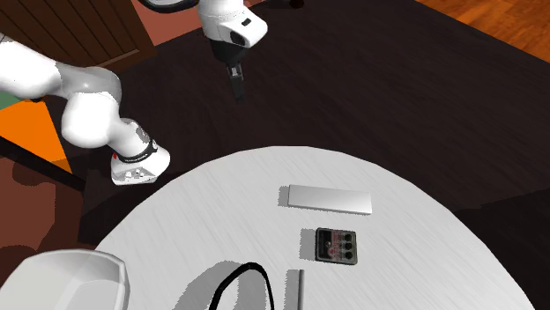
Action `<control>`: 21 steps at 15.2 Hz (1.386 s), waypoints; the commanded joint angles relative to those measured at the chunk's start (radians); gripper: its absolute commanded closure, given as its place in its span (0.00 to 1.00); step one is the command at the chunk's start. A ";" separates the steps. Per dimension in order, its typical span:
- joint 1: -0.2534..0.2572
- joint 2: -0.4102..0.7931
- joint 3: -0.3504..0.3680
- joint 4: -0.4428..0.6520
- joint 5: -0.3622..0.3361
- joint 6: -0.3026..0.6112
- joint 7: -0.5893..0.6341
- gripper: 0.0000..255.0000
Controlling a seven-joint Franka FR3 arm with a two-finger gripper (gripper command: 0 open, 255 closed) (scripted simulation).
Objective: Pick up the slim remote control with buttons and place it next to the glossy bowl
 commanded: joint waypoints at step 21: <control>-0.169 0.734 -0.248 0.631 0.134 0.086 -0.333 0.00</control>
